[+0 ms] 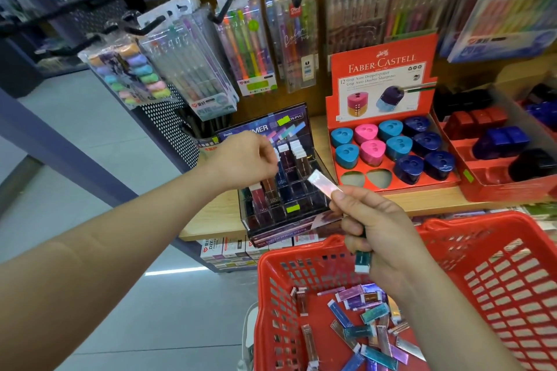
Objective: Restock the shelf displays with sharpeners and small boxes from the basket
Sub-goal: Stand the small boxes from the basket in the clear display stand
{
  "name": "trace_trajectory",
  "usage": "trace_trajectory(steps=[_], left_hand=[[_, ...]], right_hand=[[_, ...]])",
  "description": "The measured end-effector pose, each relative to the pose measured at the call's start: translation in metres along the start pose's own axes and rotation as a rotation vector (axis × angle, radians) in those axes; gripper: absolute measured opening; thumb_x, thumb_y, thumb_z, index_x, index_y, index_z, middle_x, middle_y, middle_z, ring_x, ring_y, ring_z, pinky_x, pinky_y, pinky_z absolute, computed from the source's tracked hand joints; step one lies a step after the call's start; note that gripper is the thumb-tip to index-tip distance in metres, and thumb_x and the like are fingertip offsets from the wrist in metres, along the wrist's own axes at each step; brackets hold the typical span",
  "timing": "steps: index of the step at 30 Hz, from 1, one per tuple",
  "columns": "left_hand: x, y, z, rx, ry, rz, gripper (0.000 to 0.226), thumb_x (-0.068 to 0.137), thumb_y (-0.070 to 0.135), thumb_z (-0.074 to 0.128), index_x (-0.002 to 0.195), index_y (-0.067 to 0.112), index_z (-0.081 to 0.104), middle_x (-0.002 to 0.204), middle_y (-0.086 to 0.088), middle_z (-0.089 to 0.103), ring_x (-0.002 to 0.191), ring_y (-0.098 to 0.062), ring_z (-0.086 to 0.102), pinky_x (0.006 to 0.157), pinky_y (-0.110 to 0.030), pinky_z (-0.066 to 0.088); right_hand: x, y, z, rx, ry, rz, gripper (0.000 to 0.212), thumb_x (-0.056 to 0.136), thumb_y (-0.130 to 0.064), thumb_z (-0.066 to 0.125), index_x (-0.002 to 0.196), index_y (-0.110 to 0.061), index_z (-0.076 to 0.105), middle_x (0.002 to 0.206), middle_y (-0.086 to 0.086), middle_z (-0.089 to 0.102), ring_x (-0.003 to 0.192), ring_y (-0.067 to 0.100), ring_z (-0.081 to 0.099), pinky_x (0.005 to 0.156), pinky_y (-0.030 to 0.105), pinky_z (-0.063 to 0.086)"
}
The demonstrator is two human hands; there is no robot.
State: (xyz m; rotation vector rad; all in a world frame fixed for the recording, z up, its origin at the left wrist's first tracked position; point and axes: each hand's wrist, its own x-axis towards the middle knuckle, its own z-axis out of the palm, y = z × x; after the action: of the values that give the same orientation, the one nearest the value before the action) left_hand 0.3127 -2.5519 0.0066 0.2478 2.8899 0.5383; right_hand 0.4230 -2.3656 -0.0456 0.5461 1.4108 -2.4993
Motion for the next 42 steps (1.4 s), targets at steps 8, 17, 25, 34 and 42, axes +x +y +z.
trace_trajectory(steps=[8, 17, 25, 34, 42], left_hand=[[-0.022, 0.038, -0.003, -0.678, -0.389, 0.016, 0.020, 0.077, 0.022, 0.072, 0.090, 0.007, 0.074, 0.075, -0.006, 0.072, 0.063, -0.010, 0.064, 0.061, -0.018, 0.055], [-0.012, 0.010, -0.025, -0.802, -0.249, -0.084, 0.019, 0.075, 0.019, 0.071, 0.091, 0.009, 0.075, 0.077, -0.015, 0.071, 0.063, -0.017, 0.068, 0.058, -0.021, 0.057], [-0.005, -0.011, -0.024, -0.758, -0.109, -0.114, 0.020, 0.081, -0.002, 0.068, 0.099, 0.005, 0.066, 0.082, -0.017, 0.073, 0.071, -0.018, 0.071, 0.063, -0.021, 0.058], [0.012, -0.012, -0.016, -0.379, 0.117, -0.052, 0.010, 0.082, 0.007, 0.073, 0.089, 0.014, 0.075, 0.076, -0.001, 0.072, 0.065, -0.003, 0.068, 0.060, -0.011, 0.050], [0.020, 0.006, -0.020, -0.145, 0.094, 0.022, 0.010, 0.080, 0.015, 0.076, 0.088, 0.019, 0.074, 0.074, 0.006, 0.072, 0.061, 0.004, 0.065, 0.053, -0.006, 0.045]], right_hand=[[0.000, -0.001, 0.003, -0.059, 0.011, -0.035, 0.007, 0.083, -0.013, 0.069, 0.089, -0.014, 0.069, 0.071, 0.001, 0.057, 0.049, 0.004, 0.038, 0.039, 0.015, 0.026], [0.004, -0.008, 0.000, 0.515, -0.070, 0.131, 0.049, 0.083, 0.022, 0.027, 0.113, -0.009, 0.051, 0.123, 0.023, 0.045, 0.097, 0.023, 0.060, 0.060, 0.025, 0.054], [0.009, -0.002, -0.005, 0.521, -0.030, 0.131, 0.050, 0.089, 0.018, 0.044, 0.134, -0.004, 0.048, 0.108, 0.022, 0.069, 0.087, 0.036, 0.073, 0.065, 0.035, 0.062], [0.013, 0.000, -0.011, 0.368, -0.013, 0.130, 0.028, 0.096, -0.002, 0.049, 0.123, -0.006, 0.055, 0.103, 0.014, 0.074, 0.053, 0.009, 0.050, 0.045, 0.017, 0.044], [0.019, -0.004, -0.018, 0.248, -0.047, 0.111, 0.023, 0.092, 0.006, 0.053, 0.109, -0.001, 0.067, 0.079, 0.010, 0.060, 0.061, 0.012, 0.063, 0.052, 0.018, 0.053]])
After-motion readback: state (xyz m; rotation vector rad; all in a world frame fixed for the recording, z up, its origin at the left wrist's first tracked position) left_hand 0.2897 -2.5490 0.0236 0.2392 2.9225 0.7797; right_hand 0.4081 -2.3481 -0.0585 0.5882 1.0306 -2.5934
